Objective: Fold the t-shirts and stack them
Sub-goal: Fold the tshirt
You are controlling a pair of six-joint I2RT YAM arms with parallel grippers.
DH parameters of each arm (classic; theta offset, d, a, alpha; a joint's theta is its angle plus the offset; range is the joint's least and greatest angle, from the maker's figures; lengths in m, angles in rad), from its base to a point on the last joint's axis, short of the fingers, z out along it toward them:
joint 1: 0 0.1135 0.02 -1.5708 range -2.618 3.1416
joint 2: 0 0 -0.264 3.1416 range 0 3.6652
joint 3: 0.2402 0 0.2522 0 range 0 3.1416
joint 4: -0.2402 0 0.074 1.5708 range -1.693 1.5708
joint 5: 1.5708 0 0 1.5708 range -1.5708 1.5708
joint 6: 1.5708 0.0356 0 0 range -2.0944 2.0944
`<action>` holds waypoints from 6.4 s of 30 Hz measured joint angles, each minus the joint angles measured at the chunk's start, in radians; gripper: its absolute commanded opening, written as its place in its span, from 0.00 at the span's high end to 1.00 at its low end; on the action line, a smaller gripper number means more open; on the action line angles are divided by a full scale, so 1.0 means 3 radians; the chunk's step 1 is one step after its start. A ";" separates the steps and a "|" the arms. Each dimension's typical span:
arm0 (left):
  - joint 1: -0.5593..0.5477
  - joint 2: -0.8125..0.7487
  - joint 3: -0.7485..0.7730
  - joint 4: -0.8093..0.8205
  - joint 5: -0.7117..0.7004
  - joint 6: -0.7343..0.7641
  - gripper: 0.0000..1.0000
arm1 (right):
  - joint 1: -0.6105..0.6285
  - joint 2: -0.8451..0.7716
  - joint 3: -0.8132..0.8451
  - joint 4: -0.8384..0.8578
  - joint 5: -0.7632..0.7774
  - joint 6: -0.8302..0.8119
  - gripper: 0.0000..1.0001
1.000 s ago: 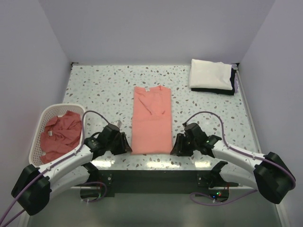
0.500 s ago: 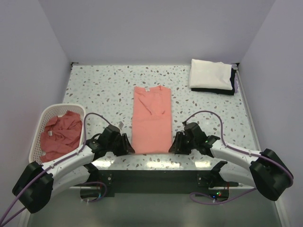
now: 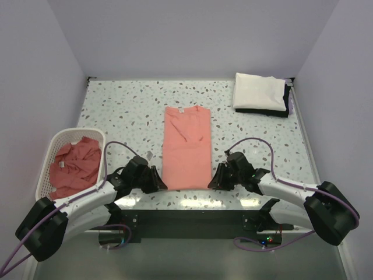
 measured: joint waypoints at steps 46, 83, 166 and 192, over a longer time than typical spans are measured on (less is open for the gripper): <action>-0.0551 -0.0580 0.0783 -0.0568 -0.0454 -0.0329 1.00 | -0.0022 -0.1055 0.0918 -0.1306 0.0071 -0.0161 1.00; 0.1952 0.3839 0.3868 0.0671 0.0930 0.0238 1.00 | -0.1450 0.4565 0.6118 -0.0523 -0.0938 -0.0487 0.90; 0.0253 0.2893 0.2603 0.0436 -0.0674 0.0501 0.58 | -0.0940 0.2497 0.2375 0.0413 -0.0401 -0.0565 0.52; -0.0219 0.1783 0.2210 0.0209 -0.0834 0.0389 0.62 | -0.0923 0.0903 0.1504 -0.0055 -0.0052 -0.0738 0.58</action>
